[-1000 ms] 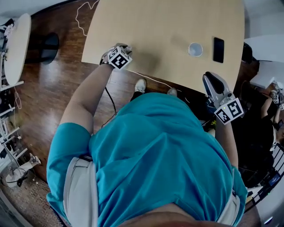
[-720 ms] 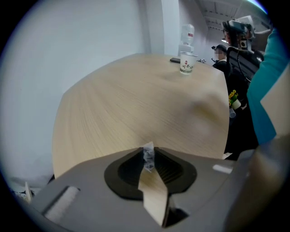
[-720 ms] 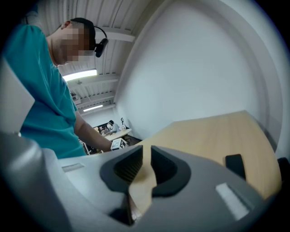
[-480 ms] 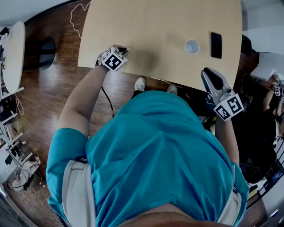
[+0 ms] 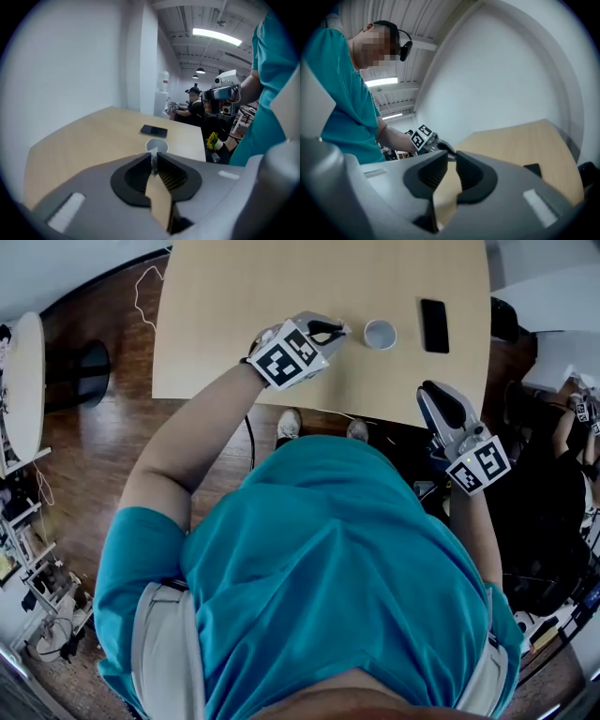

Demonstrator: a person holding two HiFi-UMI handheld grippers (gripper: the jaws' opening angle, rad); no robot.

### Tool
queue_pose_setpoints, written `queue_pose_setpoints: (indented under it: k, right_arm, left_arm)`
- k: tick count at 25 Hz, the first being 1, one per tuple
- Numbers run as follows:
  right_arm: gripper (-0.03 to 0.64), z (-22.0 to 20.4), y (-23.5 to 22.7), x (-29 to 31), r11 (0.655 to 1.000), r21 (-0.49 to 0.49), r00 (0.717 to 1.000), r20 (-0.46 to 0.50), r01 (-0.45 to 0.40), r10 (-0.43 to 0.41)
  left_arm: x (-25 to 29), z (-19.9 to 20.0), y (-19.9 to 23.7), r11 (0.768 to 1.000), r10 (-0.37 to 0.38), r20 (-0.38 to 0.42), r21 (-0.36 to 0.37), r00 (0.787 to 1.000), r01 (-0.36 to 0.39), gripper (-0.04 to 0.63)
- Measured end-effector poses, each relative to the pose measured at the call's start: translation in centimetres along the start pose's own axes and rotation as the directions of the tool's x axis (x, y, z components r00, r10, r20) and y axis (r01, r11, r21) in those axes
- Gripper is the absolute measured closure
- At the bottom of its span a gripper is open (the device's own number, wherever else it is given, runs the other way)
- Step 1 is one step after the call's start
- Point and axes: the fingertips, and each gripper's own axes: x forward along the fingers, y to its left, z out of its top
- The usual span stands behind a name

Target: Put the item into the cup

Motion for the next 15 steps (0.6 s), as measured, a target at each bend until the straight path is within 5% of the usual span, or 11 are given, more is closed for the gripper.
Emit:
queue_pose_setpoints:
  k: [4, 10, 15]
  right_arm:
    - [0.569, 0.2, -0.4, -2.2, 0.999, 0.006, 0.999, 0.018, 0.038, -0.038]
    - [0.569, -0.3, -1.3, -7.9, 0.993, 0.023, 0.993, 0.035, 0.112, -0.113]
    - [0.569, -0.7, -1.2, -8.4, 0.990, 0.032, 0.990, 0.031, 0.135, -0.136]
  left_arm:
    - [5.1, 3.2, -1.5, 0.997, -0.046, -0.018, 0.058, 0.999, 0.047, 0.549]
    - [10.7, 3.4, -3.7, 0.988, -0.060, -0.148, 0.132, 0.987, 0.080, 0.549]
    - [11.5, 3.1, -3.6, 0.987, -0.095, -0.155, 0.115, 0.983, 0.113, 0.503]
